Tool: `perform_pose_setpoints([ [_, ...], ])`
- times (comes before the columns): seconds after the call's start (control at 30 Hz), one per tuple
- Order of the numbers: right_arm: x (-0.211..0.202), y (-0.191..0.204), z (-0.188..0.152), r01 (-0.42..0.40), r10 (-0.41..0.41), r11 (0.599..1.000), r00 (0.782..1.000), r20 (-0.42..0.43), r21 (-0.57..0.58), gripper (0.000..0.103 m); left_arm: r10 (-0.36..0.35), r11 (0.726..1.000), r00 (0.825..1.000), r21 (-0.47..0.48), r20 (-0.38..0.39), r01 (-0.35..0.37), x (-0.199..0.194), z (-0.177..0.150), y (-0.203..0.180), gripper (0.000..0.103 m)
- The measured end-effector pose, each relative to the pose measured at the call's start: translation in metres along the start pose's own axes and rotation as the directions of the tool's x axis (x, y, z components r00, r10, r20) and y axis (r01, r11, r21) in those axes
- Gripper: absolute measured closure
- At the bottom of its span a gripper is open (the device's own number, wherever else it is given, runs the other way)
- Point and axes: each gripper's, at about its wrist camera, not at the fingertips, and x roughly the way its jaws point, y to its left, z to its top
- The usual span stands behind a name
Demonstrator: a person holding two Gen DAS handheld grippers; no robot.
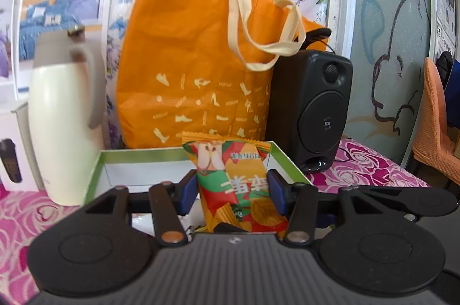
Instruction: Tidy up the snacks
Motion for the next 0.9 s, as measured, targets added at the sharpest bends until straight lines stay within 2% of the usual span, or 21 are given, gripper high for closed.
perform_pose_setpoints([
  [0.13, 0.010, -0.006, -0.007, 0.010, -0.010, 1.000, 1.000, -0.023, -0.016, 0.025, -0.008, 0.999, 1.000, -0.038, -0.022, 0.007, 0.016, -0.009, 0.003, 0.048],
  [0.2, 0.013, -0.008, -0.009, 0.016, -0.016, 1.000, 1.000, -0.022, -0.014, 0.023, 0.009, 0.999, 1.000, -0.051, -0.026, -0.010, 0.019, -0.011, 0.005, 0.039],
  [0.23, 0.013, -0.009, -0.010, 0.020, -0.020, 1.000, 1.000, -0.017, -0.015, 0.010, 0.031, 0.998, 0.999, -0.048, -0.028, -0.032, 0.020, -0.010, 0.005, 0.033],
  [0.27, 0.012, -0.009, -0.010, 0.032, -0.032, 0.999, 0.999, 0.001, -0.019, 0.000, 0.055, 0.997, 0.998, -0.044, -0.029, -0.057, 0.019, -0.010, 0.005, 0.032],
  [0.33, 0.006, -0.008, -0.010, 0.055, -0.053, 0.998, 0.998, 0.041, -0.038, 0.000, 0.091, 0.994, 0.995, -0.053, -0.029, -0.093, 0.016, -0.008, 0.008, 0.027],
  [0.4, 0.000, -0.007, -0.007, 0.061, -0.058, 0.997, 0.997, 0.055, -0.047, 0.000, 0.142, 0.987, 0.989, -0.068, -0.042, -0.145, 0.012, -0.005, 0.010, 0.013],
  [0.43, -0.003, -0.007, -0.006, 0.068, -0.066, 0.997, 0.996, 0.056, -0.041, 0.000, 0.170, 0.982, 0.984, -0.069, -0.049, -0.173, 0.008, -0.004, 0.011, 0.009],
  [0.63, -0.041, -0.008, -0.012, 0.135, -0.143, 0.987, 0.987, 0.081, 0.088, 0.000, 0.285, 0.955, 0.958, -0.078, -0.017, -0.285, -0.043, -0.003, 0.012, 0.010],
  [0.73, -0.071, -0.005, -0.020, 0.209, -0.229, 0.961, 0.968, 0.101, 0.180, 0.000, 0.361, 0.931, 0.933, -0.053, 0.010, -0.360, -0.076, -0.008, 0.003, 0.010],
  [0.87, -0.110, 0.002, -0.030, 0.299, -0.339, 0.920, 0.931, 0.133, 0.256, 0.000, 0.499, 0.860, 0.864, 0.088, 0.065, -0.503, -0.116, -0.022, -0.023, 0.010],
  [0.9, -0.120, 0.005, -0.034, 0.314, -0.360, 0.910, 0.922, 0.141, 0.270, 0.000, 0.514, 0.848, 0.855, 0.111, 0.069, -0.518, -0.125, -0.025, -0.029, 0.010],
])
